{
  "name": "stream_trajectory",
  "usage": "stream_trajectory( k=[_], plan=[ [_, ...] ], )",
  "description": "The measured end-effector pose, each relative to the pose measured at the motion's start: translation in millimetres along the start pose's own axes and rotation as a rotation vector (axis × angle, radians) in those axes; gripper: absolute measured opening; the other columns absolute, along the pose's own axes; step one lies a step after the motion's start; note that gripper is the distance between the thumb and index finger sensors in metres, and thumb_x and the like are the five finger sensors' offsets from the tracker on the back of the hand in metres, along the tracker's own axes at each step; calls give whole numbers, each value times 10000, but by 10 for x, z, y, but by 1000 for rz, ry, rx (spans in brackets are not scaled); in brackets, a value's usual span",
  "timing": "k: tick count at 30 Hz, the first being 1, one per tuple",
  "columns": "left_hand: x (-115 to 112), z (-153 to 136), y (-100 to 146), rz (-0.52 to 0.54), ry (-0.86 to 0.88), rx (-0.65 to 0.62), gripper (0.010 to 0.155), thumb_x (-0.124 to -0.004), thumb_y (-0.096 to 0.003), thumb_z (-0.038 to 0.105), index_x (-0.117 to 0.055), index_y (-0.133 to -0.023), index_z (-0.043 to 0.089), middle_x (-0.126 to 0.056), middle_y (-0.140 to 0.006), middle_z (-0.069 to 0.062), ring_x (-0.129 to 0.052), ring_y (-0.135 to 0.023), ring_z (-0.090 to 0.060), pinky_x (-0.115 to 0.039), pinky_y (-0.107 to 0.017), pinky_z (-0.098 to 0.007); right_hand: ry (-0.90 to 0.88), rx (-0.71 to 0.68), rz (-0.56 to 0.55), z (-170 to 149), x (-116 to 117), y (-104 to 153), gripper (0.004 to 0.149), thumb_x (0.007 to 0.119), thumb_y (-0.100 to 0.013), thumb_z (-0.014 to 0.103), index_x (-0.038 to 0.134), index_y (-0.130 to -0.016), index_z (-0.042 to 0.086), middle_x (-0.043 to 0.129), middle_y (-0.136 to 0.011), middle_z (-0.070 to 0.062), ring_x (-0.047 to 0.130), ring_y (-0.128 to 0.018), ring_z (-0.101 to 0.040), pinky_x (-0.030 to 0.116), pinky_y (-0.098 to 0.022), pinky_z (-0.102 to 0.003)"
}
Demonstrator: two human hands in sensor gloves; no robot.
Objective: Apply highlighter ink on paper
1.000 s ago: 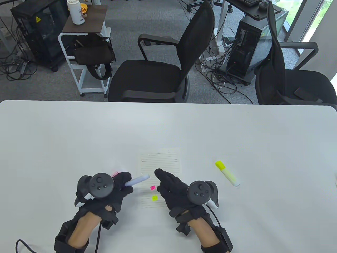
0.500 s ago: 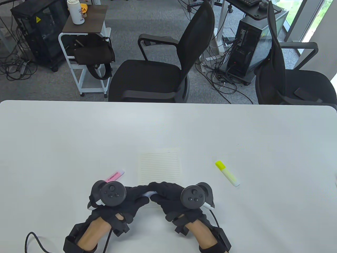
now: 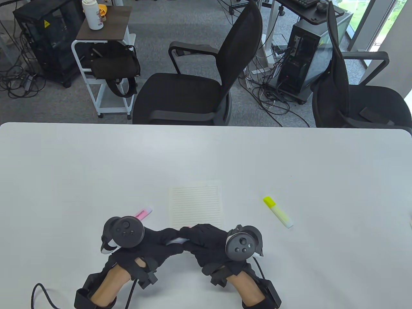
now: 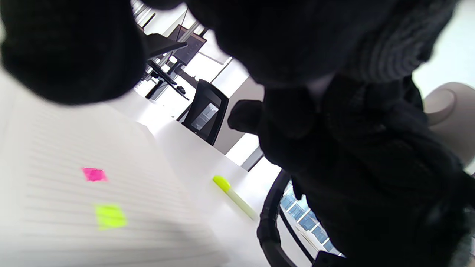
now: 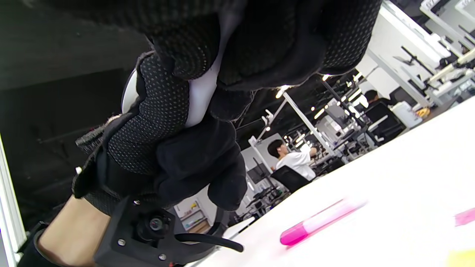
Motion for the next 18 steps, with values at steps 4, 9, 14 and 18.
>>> stream_trajectory(
  k=[4, 9, 14, 18],
  plan=[
    [24, 76, 13, 90, -38, -35, 518, -848, -345, 652, -944, -708, 294, -1023, -122, 196, -883, 169, 20, -1005, -145, -315, 24, -17, -29, 51, -73, -2, 424, 824, -542, 286, 725, -950, 223, 927, -719, -121, 921, -424, -302, 743, -665, -559],
    [-111, -176, 46, -12, 289, 238, 478, -985, -286, 596, -1012, -645, 280, -1020, -63, 178, -871, 197, 15, -1008, -112, -306, 166, -64, -30, 190, -138, -29, 438, 844, -527, 282, 714, -943, 247, 926, -722, -111, 900, -420, -311, 720, -681, -562],
    [-74, -206, 26, -52, 83, 141, 589, -903, -345, 655, -933, -753, 231, -1018, -205, 185, -927, 71, 1, -989, -257, -362, 63, -14, 12, 31, -97, 5, 437, 834, -574, 294, 693, -980, 212, 907, -749, -120, 909, -450, -303, 712, -674, -567],
    [176, -315, 128, 102, 53, 174, 767, -669, -399, 769, -820, -873, 185, -1015, -383, 120, -970, -78, -39, -937, -369, -437, 90, 49, -90, -89, -291, 68, 434, 832, -587, 309, 698, -984, 195, 908, -728, -124, 909, -434, -295, 724, -647, -573]
  ],
)
Point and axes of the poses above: the tracker on the back of each hand, its own z axis roughly to the thumb side, its own y axis roughly from the fingertips to the wrist, x = y × z, the point moved 2 cm from there along -y, roughly from the wrist to the fingertips
